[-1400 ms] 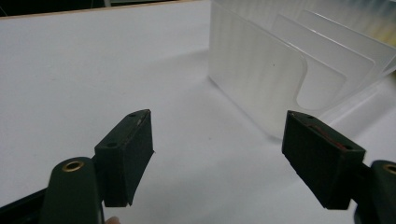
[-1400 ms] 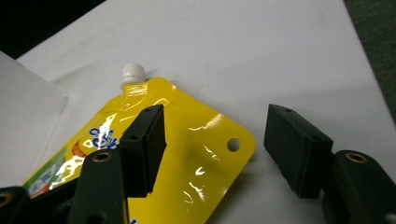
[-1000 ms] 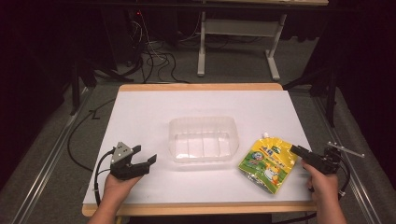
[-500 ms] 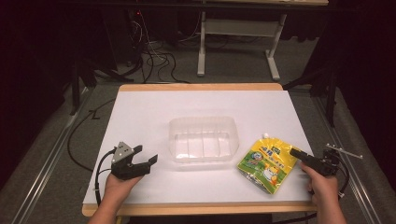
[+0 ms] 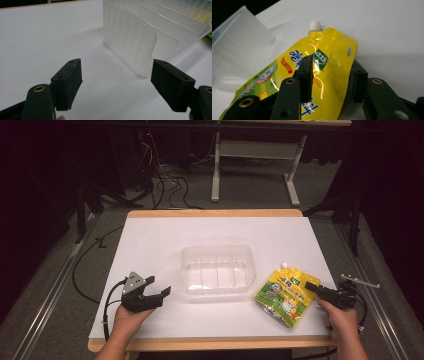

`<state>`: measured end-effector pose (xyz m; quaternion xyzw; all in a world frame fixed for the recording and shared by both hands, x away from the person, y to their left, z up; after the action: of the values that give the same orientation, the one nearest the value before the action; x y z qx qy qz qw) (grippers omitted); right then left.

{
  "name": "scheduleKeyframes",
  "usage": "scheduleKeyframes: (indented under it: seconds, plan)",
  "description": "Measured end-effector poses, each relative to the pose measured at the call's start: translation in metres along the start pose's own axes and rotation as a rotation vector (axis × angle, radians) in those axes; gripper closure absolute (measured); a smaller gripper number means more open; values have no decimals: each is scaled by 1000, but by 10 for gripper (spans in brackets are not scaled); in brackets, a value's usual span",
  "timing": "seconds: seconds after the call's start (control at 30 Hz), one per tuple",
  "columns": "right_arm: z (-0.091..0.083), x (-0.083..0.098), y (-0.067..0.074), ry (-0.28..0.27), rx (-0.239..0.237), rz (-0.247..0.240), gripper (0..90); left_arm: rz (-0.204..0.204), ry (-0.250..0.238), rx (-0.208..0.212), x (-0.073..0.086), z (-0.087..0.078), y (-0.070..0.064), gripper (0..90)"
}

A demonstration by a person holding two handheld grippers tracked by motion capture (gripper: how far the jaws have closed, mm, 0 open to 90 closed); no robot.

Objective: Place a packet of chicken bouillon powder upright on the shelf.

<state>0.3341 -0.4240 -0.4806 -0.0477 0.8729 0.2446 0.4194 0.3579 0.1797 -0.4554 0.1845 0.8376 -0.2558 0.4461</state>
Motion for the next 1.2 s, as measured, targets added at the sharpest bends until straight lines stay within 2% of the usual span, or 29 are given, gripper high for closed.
scheduleKeyframes:
  seconds: [0.03, 0.13, 0.2, 0.27, 0.3, 0.37, 0.43, 0.53, 0.57, 0.6, 0.67, 0.7, 0.73, 0.77, 0.8, 0.97, 1.0, 1.03, 1.1, 1.13, 1.17, 1.2]
  plan:
    - [0, 0, 0, 0, 0, 0, 632, 0, 0, 0, 0, 0, 0, 256]
    - [10, 0, -1, 74, 10, 8, 636, -3, 2, 2, 1, 1, 0, 255]
    - [12, -1, 2, 96, 24, -27, 720, -4, 2, 3, 1, 2, 0, 256]
    - [11, -1, 4, 81, 24, -40, 821, -3, -2, 4, 1, 1, -1, 256]
    - [11, -1, 4, 81, 24, -40, 821, -3, -2, 4, 1, 1, -1, 257]
    - [7, -1, 5, 65, 15, -47, 900, 0, -5, 2, 0, 1, -1, 265]
    - [6, -2, 6, 58, 19, -59, 900, 4, -14, -2, 0, 0, -1, 272]
    - [-2, -5, 12, 11, 16, -74, 900, 5, -19, 2, -1, -1, 0, 301]
    - [-9, -10, 20, -33, 15, -102, 900, 2, -19, 5, -1, -1, 0, 333]
    - [-13, -13, 25, -54, 18, -115, 900, 0, -21, 6, -1, -1, 0, 341]
    - [-16, -14, 29, -70, 21, -129, 900, -6, -20, 12, -1, -1, 0, 353]
    - [-21, -18, 35, -100, 26, -153, 900, -10, -19, 13, -2, -1, 1, 364]
    - [-31, -23, 46, -153, 31, -180, 900, -13, -19, 14, -2, 0, 0, 377]
    - [-31, -23, 46, -153, 31, -180, 900, -16, -20, 17, -2, 0, 0, 377]
    - [-41, -29, 58, -203, 44, -215, 900, -15, -21, 17, -2, -1, 0, 385]
    - [-61, -41, 87, -313, 70, -320, 900, -17, -31, 15, -2, -3, 0, 405]
    - [-61, -41, 87, -313, 70, -320, 900, -17, -32, 13, -3, -4, 0, 405]
    - [-63, -45, 98, -344, 113, -375, 900, -21, -33, 14, -3, -4, 0, 418]
    - [-64, -48, 105, -378, 176, -428, 900, -28, -32, 15, -3, -4, 1, 423]
    - [-64, -48, 105, -378, 176, -428, 900, -28, -32, 15, -3, -4, 1, 425]
    - [-63, -48, 103, -409, 210, -432, 900, -31, -31, 14, -3, -4, 1, 425]
    - [-63, -48, 103, -409, 210, -432, 900, -31, -30, 12, -3, -4, 1, 425]
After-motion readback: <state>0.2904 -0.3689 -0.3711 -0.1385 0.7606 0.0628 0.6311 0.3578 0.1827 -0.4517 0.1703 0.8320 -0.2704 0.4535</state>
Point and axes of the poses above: each handheld gripper's, and its own axes: z roughly forward along the jaws, x roughly out of its underside, y roughly to its left, the point moved 1 cm from there along z, roughly forward along the jaws, and after that the axes turned 10 degrees about -z, right-handed, at the moved point
